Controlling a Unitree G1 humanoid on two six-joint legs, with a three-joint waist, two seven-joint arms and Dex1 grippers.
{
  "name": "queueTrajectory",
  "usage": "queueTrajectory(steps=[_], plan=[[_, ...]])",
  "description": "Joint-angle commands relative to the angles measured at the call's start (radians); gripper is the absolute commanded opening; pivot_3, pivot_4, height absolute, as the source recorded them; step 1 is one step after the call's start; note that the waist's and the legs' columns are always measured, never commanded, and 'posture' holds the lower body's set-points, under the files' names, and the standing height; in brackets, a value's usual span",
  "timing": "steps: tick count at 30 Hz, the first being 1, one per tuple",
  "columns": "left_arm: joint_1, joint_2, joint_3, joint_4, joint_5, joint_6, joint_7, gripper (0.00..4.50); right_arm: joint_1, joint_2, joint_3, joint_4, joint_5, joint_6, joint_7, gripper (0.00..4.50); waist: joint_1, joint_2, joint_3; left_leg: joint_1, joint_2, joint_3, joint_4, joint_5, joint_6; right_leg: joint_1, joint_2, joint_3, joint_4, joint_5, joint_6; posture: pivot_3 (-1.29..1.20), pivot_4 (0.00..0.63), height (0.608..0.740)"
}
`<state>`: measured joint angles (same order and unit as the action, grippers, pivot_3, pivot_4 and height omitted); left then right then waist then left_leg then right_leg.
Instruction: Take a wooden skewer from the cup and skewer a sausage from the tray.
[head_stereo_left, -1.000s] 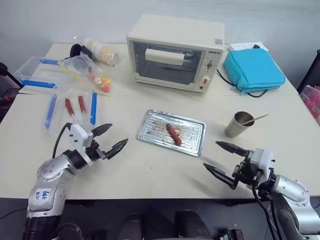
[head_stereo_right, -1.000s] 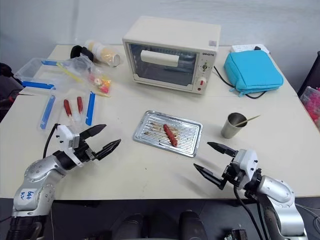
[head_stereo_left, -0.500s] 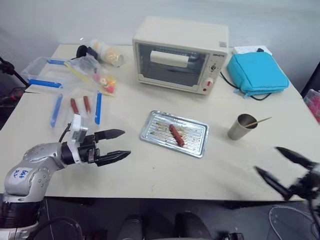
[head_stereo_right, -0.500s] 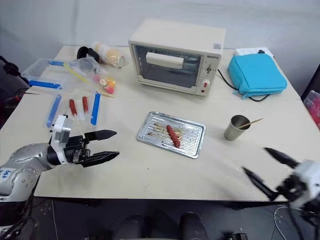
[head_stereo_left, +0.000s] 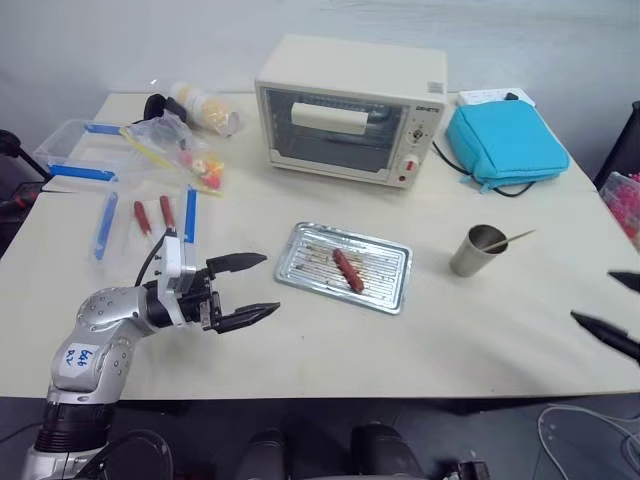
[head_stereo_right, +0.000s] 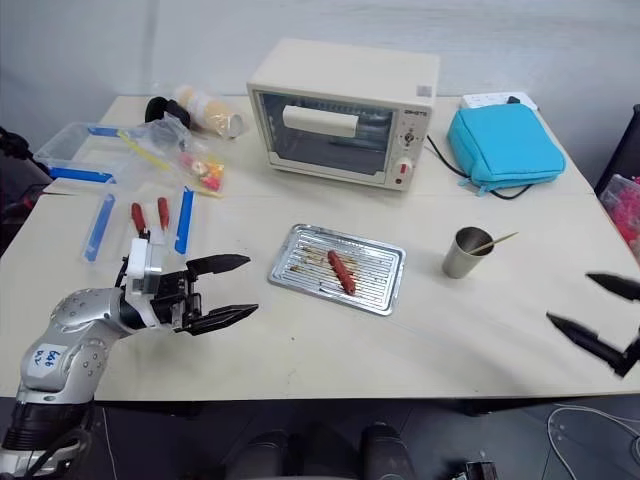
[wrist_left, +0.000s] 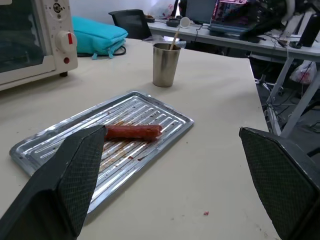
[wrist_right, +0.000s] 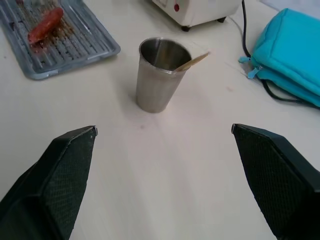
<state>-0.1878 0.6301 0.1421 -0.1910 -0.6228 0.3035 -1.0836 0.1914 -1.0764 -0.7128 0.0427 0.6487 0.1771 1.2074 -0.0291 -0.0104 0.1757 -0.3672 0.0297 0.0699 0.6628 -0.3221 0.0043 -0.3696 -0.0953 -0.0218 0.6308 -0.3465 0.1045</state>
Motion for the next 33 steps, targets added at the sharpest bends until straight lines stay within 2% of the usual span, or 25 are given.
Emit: queueTrajectory(steps=[1,3,7,12,17,24,27,33], plan=[[-0.012,-0.008,-0.001,-0.045,-0.041,0.038,0.009,4.49,-0.195,-0.105,0.129,0.161,-0.022,0.018,0.115,4.50,0.000,0.000,0.000,0.000,0.000,0.000,0.000,0.000,0.000,0.000,0.000,0.000,0.000,0.000,0.000,0.00,0.150,0.740],[-0.015,-0.020,-0.009,-0.057,-0.036,0.039,0.020,4.49,-0.396,-0.125,0.259,0.306,-0.075,0.026,0.162,4.50,0.001,0.000,0.000,0.000,0.001,-0.001,0.000,0.000,-0.001,0.000,0.001,-0.001,0.000,0.000,0.000,0.00,0.150,0.740],[-0.001,-0.045,-0.018,-0.097,-0.041,0.054,0.048,4.49,-0.703,-0.105,0.463,0.537,-0.209,-0.017,0.261,4.50,0.005,0.002,0.001,-0.004,0.000,0.000,0.001,0.002,-0.003,-0.003,0.000,-0.001,-0.001,0.000,0.000,0.00,0.150,0.740],[0.020,-0.066,-0.024,-0.130,-0.034,0.056,0.082,4.49,-0.987,-0.037,0.624,0.788,-0.363,-0.096,0.314,4.50,0.001,0.002,0.002,-0.006,0.000,0.002,0.002,0.002,-0.003,-0.005,0.000,0.001,-0.001,0.000,0.001,0.00,0.150,0.740],[0.034,-0.068,-0.022,-0.150,-0.035,0.057,0.096,4.49,-1.130,0.013,0.683,0.953,-0.445,-0.117,0.350,4.50,0.002,0.003,0.002,-0.006,0.000,0.003,0.002,0.002,-0.003,-0.005,0.000,0.001,-0.001,0.000,0.001,0.00,0.150,0.740],[0.040,-0.065,-0.019,-0.162,-0.036,0.058,0.110,4.49,-1.209,0.043,0.733,1.036,-0.480,-0.098,0.407,4.50,0.001,0.003,0.002,-0.006,0.000,0.003,0.002,0.002,-0.003,-0.005,0.000,0.001,-0.001,0.000,0.001,0.00,0.150,0.740],[0.036,-0.061,-0.016,-0.163,-0.035,0.060,0.117,4.50,-1.220,0.046,0.760,1.043,-0.473,-0.074,0.407,3.89,0.001,0.003,0.002,-0.006,0.000,0.003,0.002,0.002,-0.003,-0.005,0.000,0.001,-0.001,0.000,0.001,0.00,0.150,0.740],[0.034,-0.055,-0.012,-0.167,-0.035,0.063,0.128,4.50,-1.222,0.048,0.784,1.039,-0.451,-0.061,0.407,1.85,0.001,0.003,0.002,-0.006,0.000,0.003,0.002,0.002,-0.003,-0.006,0.000,0.001,-0.001,0.000,0.001,0.00,0.150,0.740]])
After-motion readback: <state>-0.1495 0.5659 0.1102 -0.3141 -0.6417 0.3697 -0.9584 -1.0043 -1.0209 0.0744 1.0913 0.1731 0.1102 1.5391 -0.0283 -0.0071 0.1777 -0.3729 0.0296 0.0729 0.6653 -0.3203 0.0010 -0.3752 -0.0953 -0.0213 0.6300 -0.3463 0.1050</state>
